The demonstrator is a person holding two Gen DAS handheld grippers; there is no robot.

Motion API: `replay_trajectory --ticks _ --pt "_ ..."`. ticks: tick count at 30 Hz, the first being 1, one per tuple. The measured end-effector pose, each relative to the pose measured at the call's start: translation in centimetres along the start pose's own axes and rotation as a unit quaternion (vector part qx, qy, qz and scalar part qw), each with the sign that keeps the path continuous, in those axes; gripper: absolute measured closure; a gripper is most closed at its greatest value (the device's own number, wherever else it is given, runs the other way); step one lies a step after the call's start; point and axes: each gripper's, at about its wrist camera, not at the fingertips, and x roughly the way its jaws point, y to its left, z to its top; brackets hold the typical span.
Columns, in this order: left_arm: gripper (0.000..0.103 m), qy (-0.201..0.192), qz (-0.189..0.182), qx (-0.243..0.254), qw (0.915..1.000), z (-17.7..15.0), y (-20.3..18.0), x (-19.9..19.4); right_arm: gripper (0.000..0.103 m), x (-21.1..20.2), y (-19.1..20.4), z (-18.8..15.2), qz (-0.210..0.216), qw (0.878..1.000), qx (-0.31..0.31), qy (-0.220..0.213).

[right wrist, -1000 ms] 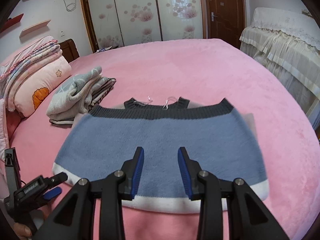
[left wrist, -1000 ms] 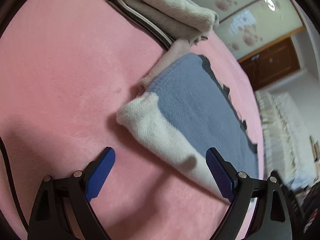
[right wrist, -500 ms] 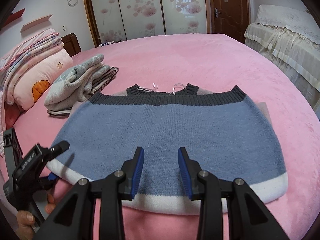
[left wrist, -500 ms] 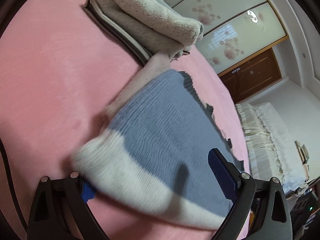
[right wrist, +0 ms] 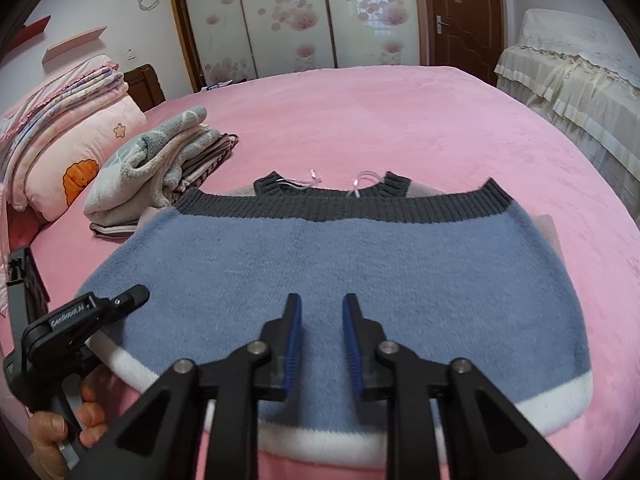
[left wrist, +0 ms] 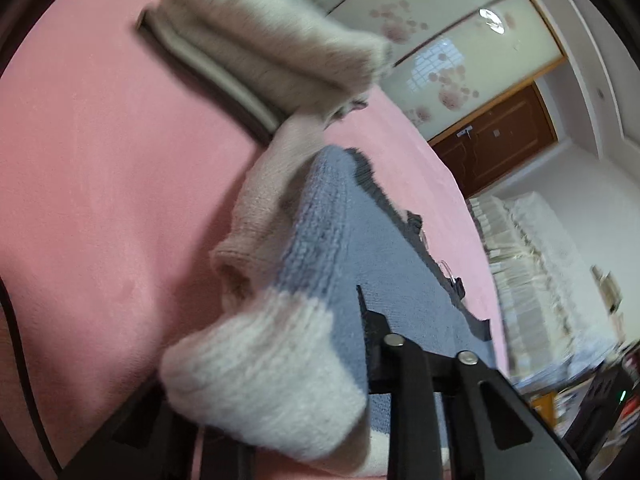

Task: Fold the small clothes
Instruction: 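Grasp the white hem with the left gripper while the right gripper pins the sweater middle, then fold the hem over with the left gripper while the right gripper holds the sweater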

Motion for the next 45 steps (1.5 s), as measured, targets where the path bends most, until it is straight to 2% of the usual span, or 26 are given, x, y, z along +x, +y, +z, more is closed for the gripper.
replay_trajectory --ticks 3,8,11,18,25,30,35,39,45 --pt "0.087 -0.024 0.008 0.033 0.9991 0.0 -1.9 -1.2 0.093 1.0 0.3 0.6 0.007 1.0 -0.003 0.004" --pt "0.087 -0.052 0.015 0.068 0.9962 0.1 -4.5 -3.0 0.098 3.6 0.1 0.7 0.013 0.999 0.006 0.031" --pt "0.087 -0.066 0.018 0.094 0.9933 0.1 -6.1 -3.7 0.099 5.0 -0.3 0.1 0.021 0.999 0.011 0.048" --pt "0.087 -0.083 0.026 0.133 0.9873 -0.2 -8.7 -5.2 0.099 5.6 -1.3 -0.3 0.044 0.997 0.026 0.057" --pt "0.087 -0.094 0.033 0.17 0.9804 -1.1 -11.6 -5.8 0.099 5.7 -1.1 -0.2 0.048 0.997 0.017 0.063" --pt "0.087 -0.1 0.037 0.213 0.9713 -1.4 -15.0 -6.2 0.099 4.1 -1.9 0.2 0.074 0.995 0.039 0.062" --pt "0.087 -0.1 0.037 0.239 0.9652 -2.3 -18.5 -6.0 0.099 0.6 -4.6 -0.1 0.093 0.992 0.075 0.031" --pt "0.087 -0.094 0.026 0.27 0.9578 -3.9 -21.5 -5.1 0.099 -2.0 -7.9 -0.9 0.09 0.991 0.099 0.012" --pt "0.087 -0.07 0.007 0.318 0.9455 -7.8 -26.1 -2.5 0.099 -5.0 -13.7 -3.0 0.065 0.986 0.154 -0.007"
